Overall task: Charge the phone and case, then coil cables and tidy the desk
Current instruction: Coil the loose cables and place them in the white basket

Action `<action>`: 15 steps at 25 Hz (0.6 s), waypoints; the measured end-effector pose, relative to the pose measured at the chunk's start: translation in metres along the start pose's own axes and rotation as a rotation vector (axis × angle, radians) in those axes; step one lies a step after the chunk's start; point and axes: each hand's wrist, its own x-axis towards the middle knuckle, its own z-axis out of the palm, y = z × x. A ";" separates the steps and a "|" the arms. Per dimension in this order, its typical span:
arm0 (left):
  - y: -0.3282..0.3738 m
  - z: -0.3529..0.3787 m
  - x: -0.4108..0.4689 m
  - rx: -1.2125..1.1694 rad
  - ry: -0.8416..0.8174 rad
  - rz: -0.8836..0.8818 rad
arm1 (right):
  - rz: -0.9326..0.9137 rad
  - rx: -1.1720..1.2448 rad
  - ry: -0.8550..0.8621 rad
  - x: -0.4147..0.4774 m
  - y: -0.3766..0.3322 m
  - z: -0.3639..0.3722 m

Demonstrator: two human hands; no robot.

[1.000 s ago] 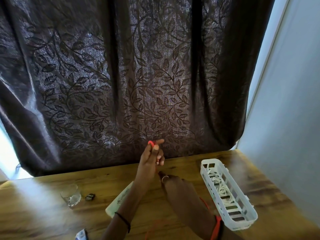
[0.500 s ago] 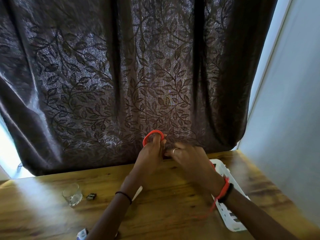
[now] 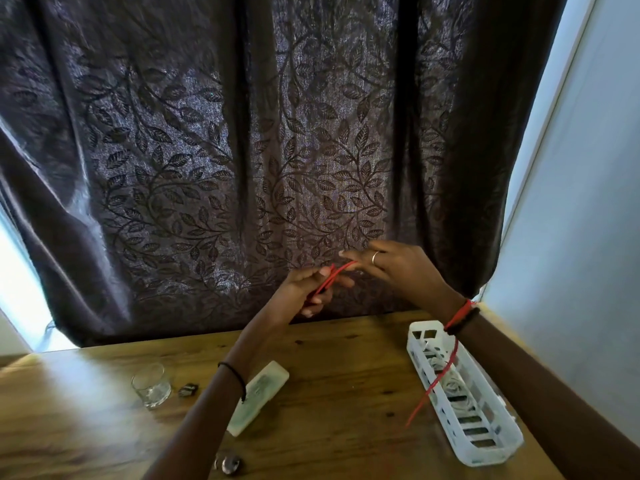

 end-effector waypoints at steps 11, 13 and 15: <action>-0.005 0.001 -0.002 -0.997 -0.120 0.125 | 0.532 0.566 -0.005 0.007 -0.022 0.040; -0.003 -0.002 0.004 -1.076 -0.028 0.169 | 0.598 0.562 -0.060 0.002 -0.034 0.044; 0.000 -0.006 0.010 -1.079 0.072 0.179 | 0.644 0.564 -0.099 -0.002 -0.047 0.044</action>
